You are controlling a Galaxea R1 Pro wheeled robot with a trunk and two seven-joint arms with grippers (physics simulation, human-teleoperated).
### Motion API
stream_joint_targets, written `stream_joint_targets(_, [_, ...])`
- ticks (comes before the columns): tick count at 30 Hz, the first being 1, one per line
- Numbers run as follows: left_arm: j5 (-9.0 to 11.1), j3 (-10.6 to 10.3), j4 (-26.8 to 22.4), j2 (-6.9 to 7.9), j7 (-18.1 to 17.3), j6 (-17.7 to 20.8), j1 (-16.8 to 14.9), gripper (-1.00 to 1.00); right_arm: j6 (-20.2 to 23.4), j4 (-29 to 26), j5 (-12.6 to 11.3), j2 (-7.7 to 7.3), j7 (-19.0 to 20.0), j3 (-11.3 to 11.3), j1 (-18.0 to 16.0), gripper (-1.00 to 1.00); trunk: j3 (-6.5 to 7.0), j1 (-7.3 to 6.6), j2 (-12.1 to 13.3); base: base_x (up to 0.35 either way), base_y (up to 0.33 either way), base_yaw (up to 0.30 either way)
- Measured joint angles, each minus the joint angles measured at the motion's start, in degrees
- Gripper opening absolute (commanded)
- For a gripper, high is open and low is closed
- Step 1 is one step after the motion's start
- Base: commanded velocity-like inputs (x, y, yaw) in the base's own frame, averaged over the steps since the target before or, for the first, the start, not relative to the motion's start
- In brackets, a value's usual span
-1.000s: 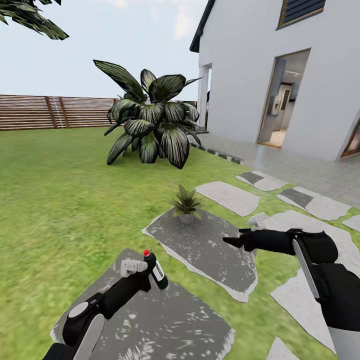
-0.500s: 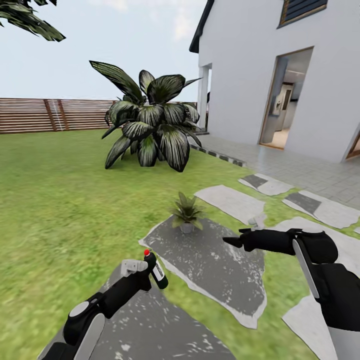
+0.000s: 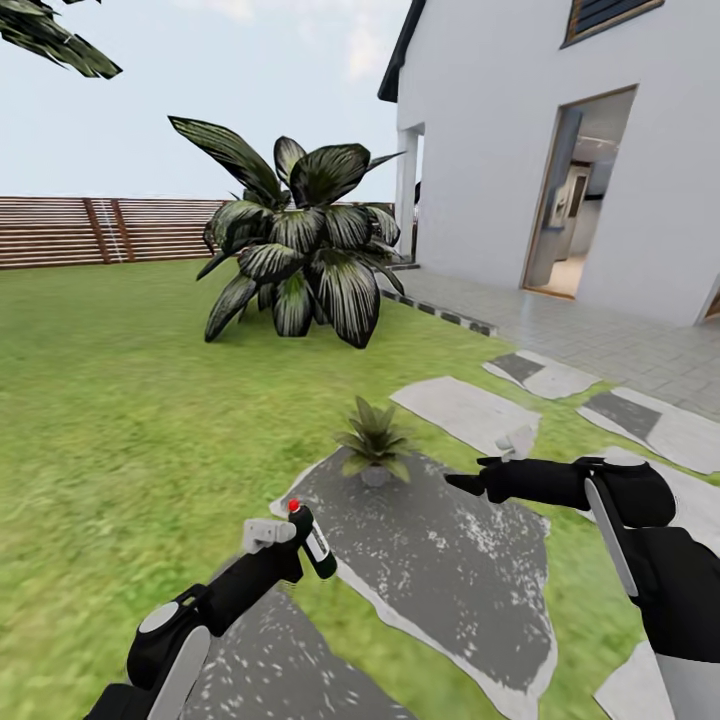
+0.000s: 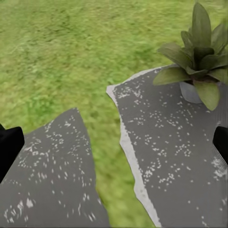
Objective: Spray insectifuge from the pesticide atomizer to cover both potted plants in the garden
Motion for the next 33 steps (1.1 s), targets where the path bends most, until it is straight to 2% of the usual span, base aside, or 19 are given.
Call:
stream_joint_targets(21, [0.1, -0.4, 2.1, 0.02, -0.8, 0.2, -0.3, -1.00, 0.1, 0.0, 0.0, 0.04, 0.1, 0.4, 0.0, 1.00, 0.00, 0.00, 0.0, 0.336, 0.000, 0.000])
stream_joint_targets(26, [0.0, -0.4, 4.0, 0.08, -4.7, 0.2, -0.3, -1.00, 0.2, 0.0, -0.2, -0.21, 0.3, 0.5, 0.0, 1.00, 0.00, 0.00, 0.0, 0.336, 0.000, 0.000])
stream_joint_targets(29, [-0.1, -0.3, 4.9, 0.02, -6.9, 0.2, -0.3, -1.00, 0.1, 0.0, -0.2, -0.45, 3.4, 0.5, 0.1, 1.00, 0.00, 0.00, 0.0, 0.336, 0.000, 0.000])
stream_joint_targets(33, [-0.2, -0.4, 5.4, -0.05, -7.4, 0.2, -0.3, -1.00, 0.1, 0.0, -0.1, -0.53, 7.8, 0.3, 0.1, 1.00, 0.00, 0.00, 0.0, 0.336, 0.000, 0.000])
